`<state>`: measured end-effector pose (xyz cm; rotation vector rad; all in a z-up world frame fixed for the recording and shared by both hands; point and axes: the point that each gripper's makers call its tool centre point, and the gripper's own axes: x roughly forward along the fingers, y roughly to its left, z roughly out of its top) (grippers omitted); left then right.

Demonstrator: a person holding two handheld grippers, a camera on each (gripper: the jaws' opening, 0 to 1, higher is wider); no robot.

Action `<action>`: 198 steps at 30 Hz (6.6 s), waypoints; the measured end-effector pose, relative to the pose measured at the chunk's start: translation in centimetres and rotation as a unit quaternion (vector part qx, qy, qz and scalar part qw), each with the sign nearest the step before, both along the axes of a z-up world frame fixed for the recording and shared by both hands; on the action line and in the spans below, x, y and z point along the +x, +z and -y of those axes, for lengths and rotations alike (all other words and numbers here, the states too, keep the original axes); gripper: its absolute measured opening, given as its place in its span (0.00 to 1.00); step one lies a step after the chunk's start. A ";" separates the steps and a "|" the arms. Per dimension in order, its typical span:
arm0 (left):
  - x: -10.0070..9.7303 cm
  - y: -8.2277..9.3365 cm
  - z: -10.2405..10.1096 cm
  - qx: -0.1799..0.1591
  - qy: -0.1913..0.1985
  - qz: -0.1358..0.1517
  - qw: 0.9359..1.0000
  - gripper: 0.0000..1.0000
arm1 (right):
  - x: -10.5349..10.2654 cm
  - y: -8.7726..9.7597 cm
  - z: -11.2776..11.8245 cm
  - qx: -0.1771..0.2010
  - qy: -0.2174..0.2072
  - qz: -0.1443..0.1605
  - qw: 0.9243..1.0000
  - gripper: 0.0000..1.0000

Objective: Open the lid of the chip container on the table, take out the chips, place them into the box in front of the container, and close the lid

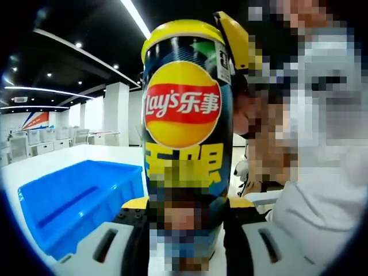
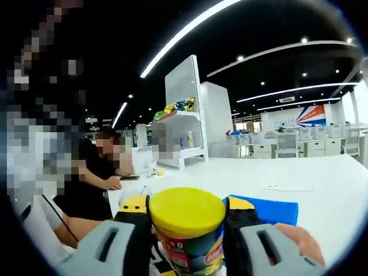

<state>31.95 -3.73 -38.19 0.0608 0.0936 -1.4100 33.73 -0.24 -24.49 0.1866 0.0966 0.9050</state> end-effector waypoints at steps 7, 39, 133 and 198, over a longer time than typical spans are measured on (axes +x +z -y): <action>0.4 0.0 0.0 -0.001 0.002 -0.001 1.000 0.49 | 0.3 0.1 0.2 -0.026 -0.008 0.032 0.999 0.47; 0.5 -0.1 0.2 0.002 0.011 -0.005 1.000 0.49 | 4.7 -5.4 20.7 -0.103 -0.304 0.088 0.943 0.48; 0.4 -0.5 -0.1 0.021 0.022 0.009 1.000 0.49 | 7.1 -14.5 21.4 -0.157 -0.257 0.013 0.953 0.74; 0.4 0.0 0.5 -0.028 0.043 0.020 0.998 0.47 | 6.0 -14.8 19.6 -0.156 -0.230 0.016 0.960 0.67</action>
